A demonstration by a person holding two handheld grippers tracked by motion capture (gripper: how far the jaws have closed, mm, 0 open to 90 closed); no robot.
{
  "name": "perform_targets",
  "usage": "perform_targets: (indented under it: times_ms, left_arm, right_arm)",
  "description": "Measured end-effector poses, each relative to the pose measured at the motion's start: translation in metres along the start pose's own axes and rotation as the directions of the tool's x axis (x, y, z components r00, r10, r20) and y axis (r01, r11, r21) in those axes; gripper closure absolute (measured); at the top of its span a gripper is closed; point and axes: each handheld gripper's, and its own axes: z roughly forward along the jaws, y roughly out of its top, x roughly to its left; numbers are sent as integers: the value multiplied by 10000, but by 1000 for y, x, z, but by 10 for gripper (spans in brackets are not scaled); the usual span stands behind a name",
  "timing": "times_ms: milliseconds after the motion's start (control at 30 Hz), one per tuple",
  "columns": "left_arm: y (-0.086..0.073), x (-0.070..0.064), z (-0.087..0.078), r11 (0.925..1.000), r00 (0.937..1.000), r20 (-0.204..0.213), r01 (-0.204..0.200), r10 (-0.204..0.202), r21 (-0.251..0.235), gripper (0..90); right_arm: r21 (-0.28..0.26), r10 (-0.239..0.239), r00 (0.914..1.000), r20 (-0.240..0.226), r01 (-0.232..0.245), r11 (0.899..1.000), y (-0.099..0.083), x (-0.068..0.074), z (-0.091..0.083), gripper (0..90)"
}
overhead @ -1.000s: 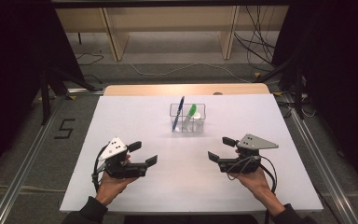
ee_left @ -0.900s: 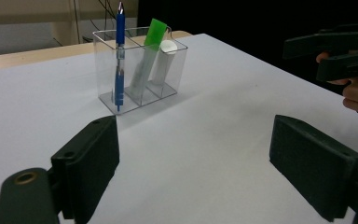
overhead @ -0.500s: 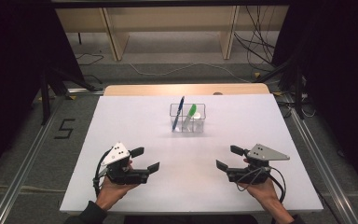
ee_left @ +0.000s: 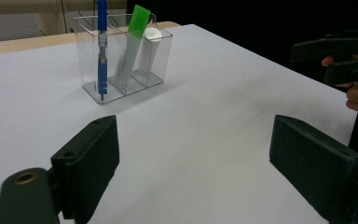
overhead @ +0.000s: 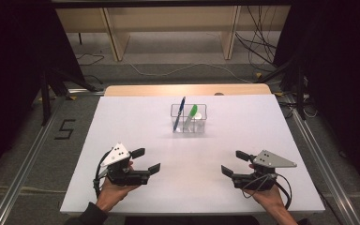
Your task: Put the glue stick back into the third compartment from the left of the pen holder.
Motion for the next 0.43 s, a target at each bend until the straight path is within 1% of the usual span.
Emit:
perform_targets:
  times_ms: [167, 433]
  left_arm:
    - [0, 0, 0, 10000, 10000, -4, -13, 13, -9, 154]
    - [0, 0, 0, 10000, 10000, -4, -16, 16, 4, 154]
  right_arm:
    - [-136, 9, 10000, 33, -9, 9999, 1, 0, -1, 203]
    - [-165, -47, 9999, 141, 49, 9999, 1, -1, -1, 199]
